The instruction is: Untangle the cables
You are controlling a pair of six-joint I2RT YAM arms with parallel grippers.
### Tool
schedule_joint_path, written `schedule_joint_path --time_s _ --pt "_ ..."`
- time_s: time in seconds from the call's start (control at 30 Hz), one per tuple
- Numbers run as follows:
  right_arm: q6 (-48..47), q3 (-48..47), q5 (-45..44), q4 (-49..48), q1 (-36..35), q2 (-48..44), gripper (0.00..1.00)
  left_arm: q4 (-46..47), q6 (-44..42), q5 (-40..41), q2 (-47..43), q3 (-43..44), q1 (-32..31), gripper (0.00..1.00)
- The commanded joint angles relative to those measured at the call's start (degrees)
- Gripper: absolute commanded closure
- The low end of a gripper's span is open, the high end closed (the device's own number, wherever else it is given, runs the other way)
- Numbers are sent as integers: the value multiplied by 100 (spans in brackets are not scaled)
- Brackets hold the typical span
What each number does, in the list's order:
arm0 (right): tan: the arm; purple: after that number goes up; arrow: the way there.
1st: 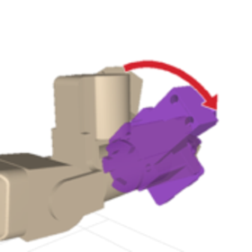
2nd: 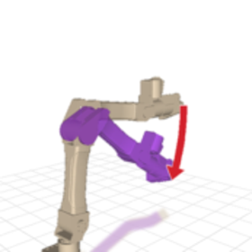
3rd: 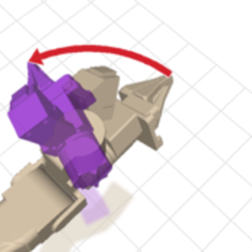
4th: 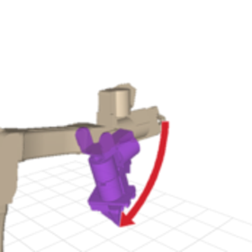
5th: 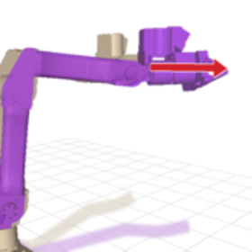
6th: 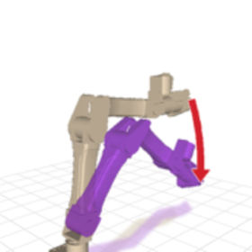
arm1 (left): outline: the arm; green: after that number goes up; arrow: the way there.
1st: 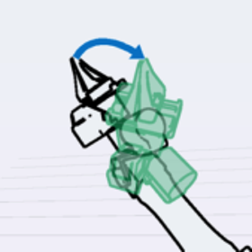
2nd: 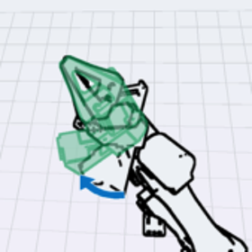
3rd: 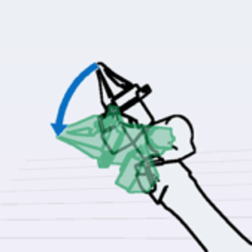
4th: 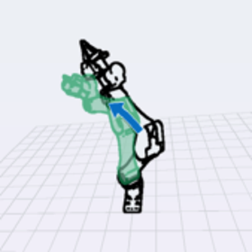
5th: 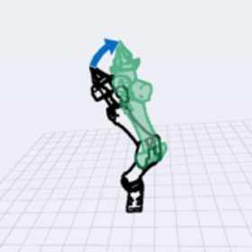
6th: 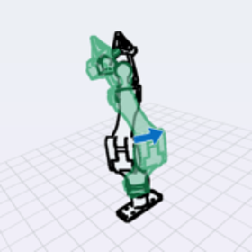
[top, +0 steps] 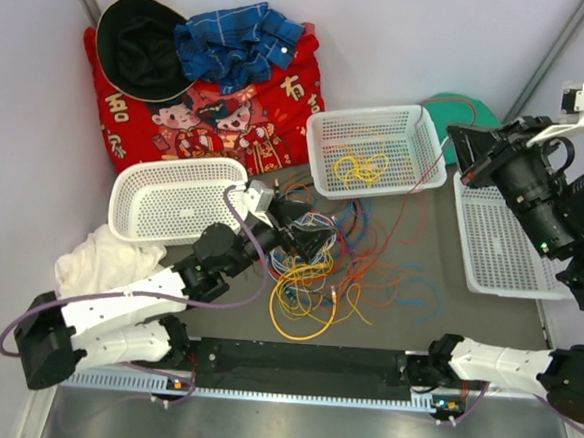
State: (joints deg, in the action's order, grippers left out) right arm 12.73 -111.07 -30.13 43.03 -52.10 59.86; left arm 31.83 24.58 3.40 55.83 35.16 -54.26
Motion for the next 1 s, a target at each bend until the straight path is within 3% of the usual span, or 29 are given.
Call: schedule_joint_path --time_s 0.0,0.37,0.73,0.97 --pt "387 -38 393 127 -11 44 100 2221 -700 -998 568 -62 -102 1" --pt "687 313 719 312 -11 9 100 3152 -735 -1596 2422 808 -208 1" --pt "652 340 781 373 -11 -62 100 3584 -269 -2080 3310 1441 -339 1" --pt "704 392 877 373 -11 -158 100 3532 -182 -2168 3741 1661 -427 15"
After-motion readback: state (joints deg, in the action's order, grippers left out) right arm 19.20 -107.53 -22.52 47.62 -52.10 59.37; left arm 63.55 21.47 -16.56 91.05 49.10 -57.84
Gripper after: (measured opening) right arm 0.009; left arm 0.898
